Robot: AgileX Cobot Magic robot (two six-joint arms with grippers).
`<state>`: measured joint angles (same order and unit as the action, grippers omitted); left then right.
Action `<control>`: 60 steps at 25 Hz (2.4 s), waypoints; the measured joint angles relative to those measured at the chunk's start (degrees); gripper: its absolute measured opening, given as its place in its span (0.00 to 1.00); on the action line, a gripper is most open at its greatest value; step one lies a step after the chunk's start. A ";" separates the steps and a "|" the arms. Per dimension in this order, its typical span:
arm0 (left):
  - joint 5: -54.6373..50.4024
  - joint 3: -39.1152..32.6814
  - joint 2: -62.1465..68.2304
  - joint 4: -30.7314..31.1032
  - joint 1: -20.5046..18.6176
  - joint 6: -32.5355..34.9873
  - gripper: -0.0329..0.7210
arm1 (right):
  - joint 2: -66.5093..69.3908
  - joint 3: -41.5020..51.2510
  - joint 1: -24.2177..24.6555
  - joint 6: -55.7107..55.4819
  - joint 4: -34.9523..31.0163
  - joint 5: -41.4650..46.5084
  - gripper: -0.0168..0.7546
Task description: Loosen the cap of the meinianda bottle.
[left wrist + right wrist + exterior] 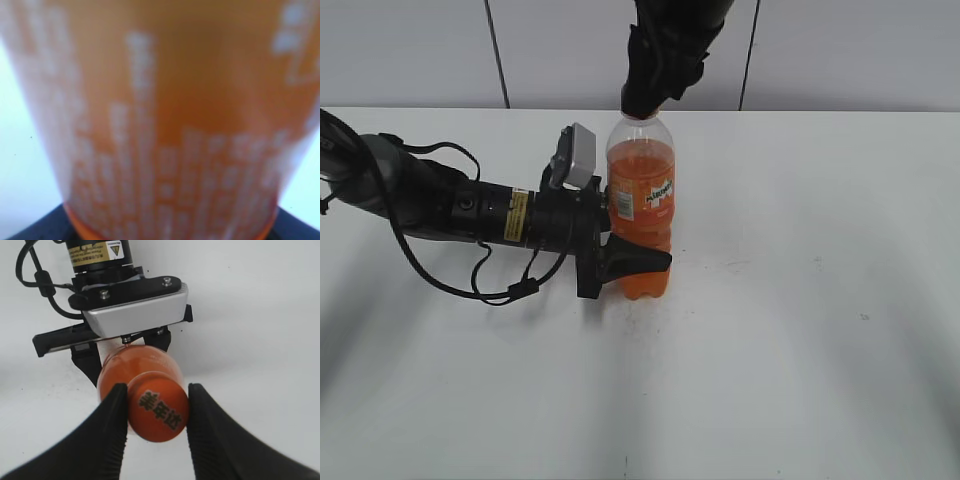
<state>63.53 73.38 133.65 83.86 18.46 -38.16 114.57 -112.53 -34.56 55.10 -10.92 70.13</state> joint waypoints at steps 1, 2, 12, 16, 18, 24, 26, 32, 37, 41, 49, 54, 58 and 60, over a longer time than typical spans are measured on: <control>0.21 0.00 0.02 0.08 0.00 0.04 0.58 | 0.00 0.00 0.00 2.51 -0.17 0.00 0.37; 0.27 0.00 0.07 0.15 -0.07 0.09 0.58 | 0.00 0.00 0.00 4.69 -0.31 0.01 0.37; 0.58 0.00 0.13 0.35 -0.15 0.11 0.57 | -0.06 0.00 0.00 29.31 -0.52 0.37 0.37; 0.58 0.00 0.13 0.35 -0.20 0.11 0.57 | -0.12 0.00 0.00 38.09 -0.46 0.41 0.37; 0.60 0.00 0.15 0.35 -0.20 0.11 0.57 | -0.12 0.00 0.00 41.24 -0.59 0.41 0.37; 0.72 0.00 0.20 0.35 -0.20 0.11 0.57 | -0.12 0.00 0.00 44.59 -0.84 0.41 0.37; 0.72 0.00 0.20 0.35 -0.20 0.11 0.57 | -0.12 0.00 0.00 44.52 -0.84 0.41 0.37; 0.72 0.00 0.20 0.37 -0.20 0.06 0.57 | -0.12 0.00 0.00 42.53 -0.84 0.41 0.38; 0.74 0.00 0.20 0.42 -0.20 0.06 0.57 | -0.12 0.00 0.00 39.03 -0.78 0.41 0.38; 0.78 0.00 0.20 0.47 -0.20 0.06 0.57 | -0.12 0.00 0.00 38.41 -0.78 0.41 0.38; 0.98 0.00 0.20 0.59 -0.20 -0.17 0.57 | -0.12 0.00 0.00 35.68 -0.90 0.23 0.44; 1.16 0.00 0.22 0.87 -0.20 -0.23 0.57 | -0.12 0.00 0.00 33.93 -1.06 -0.06 0.51; 1.34 0.00 0.22 1.09 -0.20 -0.37 0.57 | -0.06 0.00 0.00 29.81 -1.62 -0.17 0.54; 1.55 0.00 0.22 1.32 -0.20 -0.37 0.57 | -0.06 0.00 0.00 25.06 -2.44 -0.11 0.55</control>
<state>65.08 73.38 133.87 85.18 18.26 -38.53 114.51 -112.53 -34.56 80.16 -13.37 70.01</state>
